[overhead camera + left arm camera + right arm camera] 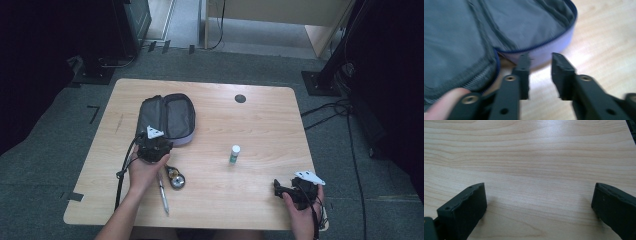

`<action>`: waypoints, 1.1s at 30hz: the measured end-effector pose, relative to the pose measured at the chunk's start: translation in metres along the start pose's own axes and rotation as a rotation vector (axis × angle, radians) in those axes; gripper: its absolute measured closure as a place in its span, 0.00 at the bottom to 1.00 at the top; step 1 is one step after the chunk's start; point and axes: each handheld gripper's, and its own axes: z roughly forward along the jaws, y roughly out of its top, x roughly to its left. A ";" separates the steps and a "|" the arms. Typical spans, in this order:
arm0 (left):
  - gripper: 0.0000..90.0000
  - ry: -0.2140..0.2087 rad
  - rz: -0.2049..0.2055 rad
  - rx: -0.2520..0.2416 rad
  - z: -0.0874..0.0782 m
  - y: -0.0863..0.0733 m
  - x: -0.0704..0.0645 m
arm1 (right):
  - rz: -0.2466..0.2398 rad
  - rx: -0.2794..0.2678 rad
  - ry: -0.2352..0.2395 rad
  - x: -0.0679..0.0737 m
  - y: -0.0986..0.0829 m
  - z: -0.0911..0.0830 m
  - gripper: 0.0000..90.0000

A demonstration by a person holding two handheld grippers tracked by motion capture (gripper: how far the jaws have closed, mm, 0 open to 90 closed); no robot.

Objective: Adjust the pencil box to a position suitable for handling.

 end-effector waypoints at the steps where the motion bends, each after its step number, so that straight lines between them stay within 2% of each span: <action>1: 0.72 0.015 -0.013 -0.011 0.000 0.002 0.000 | 0.002 0.001 0.000 0.000 0.000 0.000 0.00; 5: 0.67 0.061 -0.093 -0.057 0.002 0.011 0.005 | 0.002 0.000 0.000 0.000 0.000 0.000 0.00; 8: 0.67 0.074 -0.140 -0.046 0.007 0.016 0.007 | 0.002 0.001 0.000 0.000 0.000 0.000 0.00; 9: 0.67 0.081 -0.137 -0.042 0.009 0.016 0.008 | 0.000 0.001 0.001 0.000 0.000 0.000 0.00; 12: 0.65 0.135 -0.128 -0.041 0.013 0.020 0.006 | 0.002 0.001 0.000 0.000 0.000 0.000 0.00; 14: 0.63 0.176 -0.103 -0.046 0.016 0.025 0.005 | 0.002 0.001 0.001 0.000 0.000 0.000 0.00; 16: 0.64 0.177 -0.093 -0.033 0.019 0.027 0.004 | 0.002 0.001 0.000 0.000 0.000 0.000 0.00; 19: 0.66 0.193 -0.041 0.008 0.025 0.026 0.000 | 0.002 0.001 0.000 0.000 0.000 0.000 0.00; 22: 0.67 0.207 0.009 0.022 0.025 0.020 -0.003 | 0.002 0.000 0.000 0.000 0.000 0.000 0.00; 24: 0.66 0.220 0.024 0.031 0.024 0.017 -0.002 | 0.000 0.000 0.000 0.000 0.000 0.000 0.00; 29: 0.66 0.247 0.060 0.048 0.018 0.012 0.008 | 0.000 0.000 0.000 0.000 0.000 0.000 0.00; 33: 0.65 0.264 0.042 0.055 0.011 0.007 0.023 | 0.000 0.000 0.000 0.000 0.000 0.000 0.00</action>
